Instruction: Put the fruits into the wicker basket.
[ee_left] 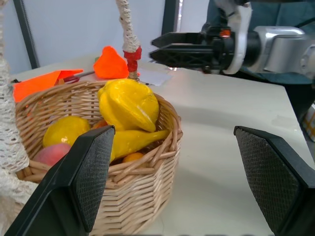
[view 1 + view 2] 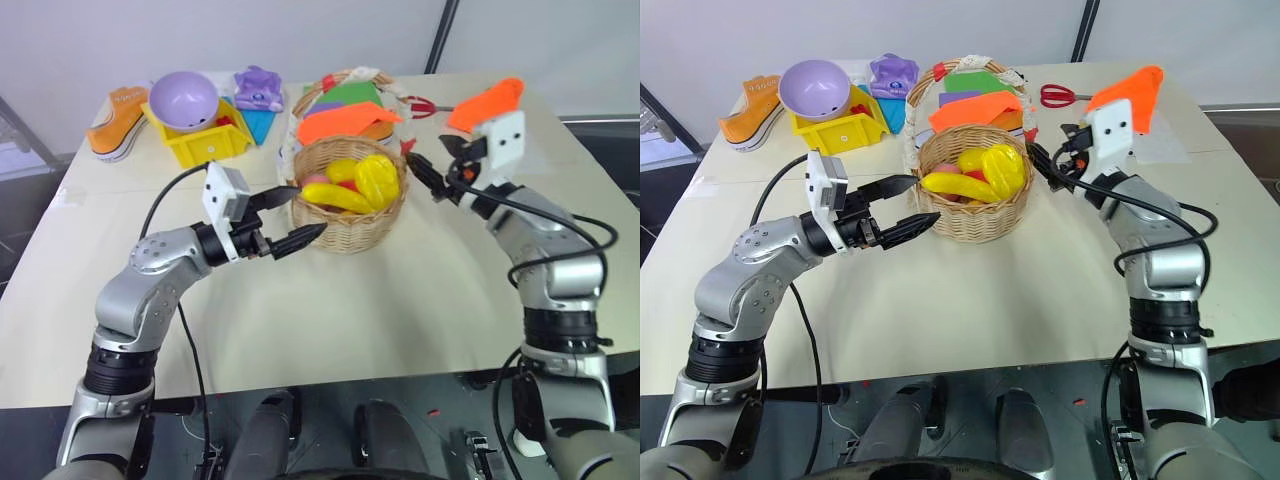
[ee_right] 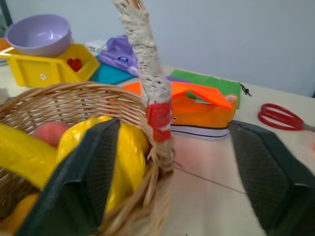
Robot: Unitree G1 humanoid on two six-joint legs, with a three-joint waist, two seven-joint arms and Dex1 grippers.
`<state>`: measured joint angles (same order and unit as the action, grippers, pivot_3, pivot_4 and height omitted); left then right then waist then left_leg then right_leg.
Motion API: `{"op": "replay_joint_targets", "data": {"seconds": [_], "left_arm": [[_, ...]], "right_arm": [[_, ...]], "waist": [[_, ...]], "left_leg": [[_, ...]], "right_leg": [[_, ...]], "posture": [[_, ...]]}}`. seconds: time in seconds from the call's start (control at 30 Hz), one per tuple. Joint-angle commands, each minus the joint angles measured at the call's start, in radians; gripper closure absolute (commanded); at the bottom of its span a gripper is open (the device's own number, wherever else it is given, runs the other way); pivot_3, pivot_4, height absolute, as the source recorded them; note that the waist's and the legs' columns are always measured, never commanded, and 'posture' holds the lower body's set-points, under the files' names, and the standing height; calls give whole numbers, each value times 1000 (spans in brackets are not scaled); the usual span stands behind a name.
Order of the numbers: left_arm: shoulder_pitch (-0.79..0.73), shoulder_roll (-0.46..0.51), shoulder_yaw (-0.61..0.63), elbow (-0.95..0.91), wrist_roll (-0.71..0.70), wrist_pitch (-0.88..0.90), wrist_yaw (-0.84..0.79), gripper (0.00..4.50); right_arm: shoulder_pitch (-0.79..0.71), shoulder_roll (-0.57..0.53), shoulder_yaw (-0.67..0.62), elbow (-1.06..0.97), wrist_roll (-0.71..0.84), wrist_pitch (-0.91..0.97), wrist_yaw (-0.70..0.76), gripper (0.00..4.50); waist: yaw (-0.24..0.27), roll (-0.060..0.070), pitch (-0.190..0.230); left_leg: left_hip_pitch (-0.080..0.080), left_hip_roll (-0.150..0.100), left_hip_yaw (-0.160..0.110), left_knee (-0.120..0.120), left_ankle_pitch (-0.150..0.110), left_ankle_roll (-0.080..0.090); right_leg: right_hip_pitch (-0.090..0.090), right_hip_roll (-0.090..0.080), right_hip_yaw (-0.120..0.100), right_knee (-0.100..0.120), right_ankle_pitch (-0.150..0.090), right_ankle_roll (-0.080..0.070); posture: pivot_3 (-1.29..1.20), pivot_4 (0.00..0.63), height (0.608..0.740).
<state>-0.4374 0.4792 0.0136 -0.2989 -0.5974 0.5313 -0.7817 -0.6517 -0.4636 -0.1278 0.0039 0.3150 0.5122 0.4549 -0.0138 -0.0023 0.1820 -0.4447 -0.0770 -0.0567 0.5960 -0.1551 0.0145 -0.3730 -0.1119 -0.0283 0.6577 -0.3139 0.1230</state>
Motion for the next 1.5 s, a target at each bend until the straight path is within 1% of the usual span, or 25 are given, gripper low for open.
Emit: {"op": "replay_joint_targets", "data": {"seconds": [0.03,0.2,0.23,0.27,0.3,0.4,0.43,0.47,0.57,0.73,0.8,0.9,1.0,1.1,1.2,1.23,1.27,1.3,1.33,1.37,1.5], "left_arm": [[-9,-1,5,-23,2,-19,1,336],[4,-5,10,-45,-1,-14,13,336],[6,-4,10,-49,-1,-14,15,336],[12,-4,13,-55,-2,-13,19,336],[16,-4,15,-59,-3,-12,23,336],[26,-3,14,-70,-3,-13,30,336],[27,-4,13,-71,-3,-13,32,336],[28,-4,12,-71,-2,-14,33,336],[25,-7,9,-69,0,-16,34,336],[11,-16,-3,-52,2,-23,24,336],[0,-28,-16,-40,4,-27,16,336],[-21,-45,-34,-20,8,-35,4,336],[-43,-58,-49,1,17,-45,-4,336],[-61,-66,-49,19,24,-48,-7,336],[-65,-69,-48,26,34,-55,-7,336],[-62,-68,-47,29,38,-54,-2,336],[-58,-66,-46,31,43,-55,3,336],[-55,-64,-45,33,46,-55,7,336],[-48,-62,-42,32,48,-56,10,336],[-32,-59,-36,34,52,-59,13,336],[38,-48,-1,48,65,-82,27,336]], "right_arm": [[-78,25,11,108,-36,-74,-13,1042],[-153,59,11,266,-61,-163,-15,1042],[-160,61,7,283,-63,-174,-15,1553],[-164,63,2,292,-60,-181,-12,1834],[-166,63,-2,296,-58,-188,-10,2270],[-163,58,-14,282,-49,-197,-14,3926],[-158,53,-17,268,-50,-197,-18,4372],[-148,46,-22,247,-50,-195,-21,4446],[-102,10,-70,156,-35,-168,-41,4446],[0,-87,-225,57,-42,-137,-140,4446],[42,-137,-300,77,-58,-143,-186,4446],[69,-188,-369,161,-72,-189,-227,4446],[72,-224,-403,277,-89,-268,-251,4446],[72,-241,-418,356,-84,-316,-245,4446],[92,-242,-424,373,-78,-336,-236,3067],[112,-239,-426,341,-77,-332,-239,2637],[133,-238,-426,307,-78,-329,-238,2024],[148,-237,-426,284,-77,-325,-237,1578],[169,-236,-428,252,-75,-321,-235,1015],[209,-235,-437,198,-65,-311,-222,586],[377,-239,-473,-8,-33,-275,-177,586]], "waist": [[1,0,0],[2,0,0],[2,0,0],[2,0,0],[2,0,0],[2,0,0],[1,0,0],[1,0,0],[7,0,0],[21,0,0],[27,0,0],[26,0,0],[18,0,0],[4,2,0],[-4,3,0],[-3,3,0],[-1,3,0],[1,3,0],[2,3,0],[3,3,0],[7,3,0]], "left_leg": [[0,0,0,0,0,0],[0,0,0,0,0,0],[0,0,0,0,0,0],[0,0,0,0,0,-1],[0,0,0,0,0,-1],[0,0,0,0,0,-1],[0,0,0,0,0,-1],[0,0,0,0,0,-1],[0,0,0,0,0,-1],[-1,-1,0,0,0,-1],[-1,-1,0,0,0,-1],[-1,-1,0,0,0,0],[0,-1,2,0,0,0],[0,0,2,0,0,0],[0,0,3,0,1,0],[1,0,3,0,1,0],[1,1,3,0,1,0],[1,1,3,0,1,0],[1,1,3,0,1,0],[1,0,3,0,1,0],[1,0,2,0,0,1]], "right_leg": [[0,0,0,0,0,0],[0,1,0,0,0,0],[0,1,0,0,0,0],[0,1,0,0,0,0],[0,1,0,0,0,0],[0,1,0,0,0,0],[0,1,0,0,0,0],[0,1,0,0,0,0],[0,1,0,0,0,0],[-1,0,0,0,0,0],[0,0,0,0,0,0],[0,-1,0,-1,0,0],[1,0,0,-1,0,0],[0,0,0,0,0,0],[0,1,0,0,0,0],[0,1,0,1,0,0],[0,1,0,1,0,0],[1,1,0,1,0,0],[1,1,0,1,0,0],[1,1,0,1,0,0],[1,0,1,0,0,0]], "posture": [[0,150,740],[0,150,740],[0,150,740],[0,150,740],[0,150,740],[0,150,740],[0,150,740],[0,150,740],[0,150,740],[0,150,740],[0,150,740],[0,150,740],[0,150,740],[0,150,740],[0,150,740],[0,150,740],[0,150,740],[0,150,740],[0,150,740],[0,150,740],[0,150,740]]}}
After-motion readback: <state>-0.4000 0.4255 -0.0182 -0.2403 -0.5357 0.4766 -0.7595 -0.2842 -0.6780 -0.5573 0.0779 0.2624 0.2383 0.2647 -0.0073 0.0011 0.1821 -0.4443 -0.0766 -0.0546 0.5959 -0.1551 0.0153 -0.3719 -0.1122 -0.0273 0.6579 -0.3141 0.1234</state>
